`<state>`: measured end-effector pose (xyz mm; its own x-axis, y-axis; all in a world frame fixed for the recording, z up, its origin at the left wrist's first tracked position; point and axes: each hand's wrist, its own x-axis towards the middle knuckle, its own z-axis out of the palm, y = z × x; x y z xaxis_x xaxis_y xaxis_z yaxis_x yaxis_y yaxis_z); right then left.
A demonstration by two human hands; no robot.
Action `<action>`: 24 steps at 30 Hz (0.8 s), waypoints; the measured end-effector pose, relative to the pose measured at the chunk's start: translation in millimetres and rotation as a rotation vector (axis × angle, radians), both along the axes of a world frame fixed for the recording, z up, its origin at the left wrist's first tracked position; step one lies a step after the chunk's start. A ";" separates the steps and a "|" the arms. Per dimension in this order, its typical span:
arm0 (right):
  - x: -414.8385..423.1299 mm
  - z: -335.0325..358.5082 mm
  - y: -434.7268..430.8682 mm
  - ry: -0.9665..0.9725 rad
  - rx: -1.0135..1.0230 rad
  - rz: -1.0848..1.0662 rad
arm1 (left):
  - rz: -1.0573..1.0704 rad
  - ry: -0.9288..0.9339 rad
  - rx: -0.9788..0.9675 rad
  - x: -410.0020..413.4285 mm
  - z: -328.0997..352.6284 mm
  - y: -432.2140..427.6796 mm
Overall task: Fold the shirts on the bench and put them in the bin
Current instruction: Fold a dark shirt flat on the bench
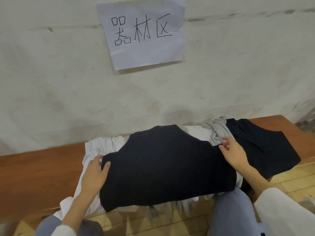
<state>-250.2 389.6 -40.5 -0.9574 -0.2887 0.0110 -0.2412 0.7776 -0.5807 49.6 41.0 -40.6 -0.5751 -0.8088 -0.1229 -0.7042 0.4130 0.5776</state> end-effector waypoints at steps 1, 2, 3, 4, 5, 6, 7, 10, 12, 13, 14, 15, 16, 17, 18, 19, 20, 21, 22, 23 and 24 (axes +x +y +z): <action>-7.5 -3.7 -4.9 0.001 0.070 0.039 | -0.005 0.012 0.023 -10.7 -1.3 -5.3; -15.3 -8.1 -7.8 0.005 0.184 0.079 | -0.022 -0.006 0.036 -18.9 -3.1 -9.1; -21.9 -11.8 -9.5 0.010 0.301 0.113 | -0.036 -0.024 0.045 -24.0 -7.6 -12.1; -24.4 -12.9 -10.6 0.007 0.391 0.124 | -0.034 -0.036 0.062 -25.5 -8.8 -12.6; -26.0 -12.1 -11.9 0.003 0.437 0.117 | -0.027 -0.033 0.077 -25.4 -9.9 -13.5; -25.7 -10.7 -12.8 0.022 0.429 0.100 | -0.008 -0.020 0.078 -22.6 -10.0 -14.0; -25.3 -9.4 -14.4 0.083 0.385 0.077 | 0.010 0.011 0.056 -18.9 -10.2 -15.2; -19.2 1.7 -19.3 0.284 0.049 0.066 | 0.056 0.123 -0.035 -5.4 -6.0 -23.1; -20.3 8.5 -27.4 0.278 -0.079 0.116 | 0.082 0.125 -0.046 -0.4 -6.1 -30.2; -22.7 8.2 -32.5 0.257 -0.075 0.130 | 0.095 0.117 -0.011 0.4 -10.0 -34.3; -25.3 5.5 -37.3 0.221 -0.045 0.143 | 0.115 0.114 0.057 0.5 -14.3 -36.8; -28.7 -0.7 -42.6 0.169 -0.009 0.156 | 0.149 0.122 0.134 0.3 -17.8 -39.1; -30.3 -7.1 -46.4 0.085 0.019 0.169 | 0.191 0.144 0.210 -1.1 -20.6 -40.6; -31.6 -13.8 -49.8 -0.023 0.025 0.180 | 0.234 0.184 0.280 -2.6 -21.7 -40.8; -30.7 -17.1 -52.2 -0.127 0.038 0.177 | 0.259 0.223 0.339 -4.9 -21.3 -38.9; -30.8 -19.4 -54.2 -0.200 0.071 0.173 | 0.274 0.248 0.393 -7.6 -21.0 -37.0; -31.1 -19.9 -56.1 -0.240 0.137 0.181 | 0.277 0.252 0.432 -9.9 -20.2 -34.5; -33.4 -20.4 -57.7 -0.265 0.197 0.190 | 0.271 0.249 0.447 -12.9 -18.9 -32.0; -35.2 -19.7 -59.2 -0.275 0.231 0.199 | 0.265 0.258 0.432 -14.0 -16.7 -29.9; -36.8 -17.5 -61.0 -0.269 0.224 0.192 | 0.268 0.284 0.395 -14.7 -14.3 -28.9; -39.3 -15.7 -60.7 -0.228 0.181 0.168 | 0.282 0.320 0.340 -14.8 -13.2 -29.1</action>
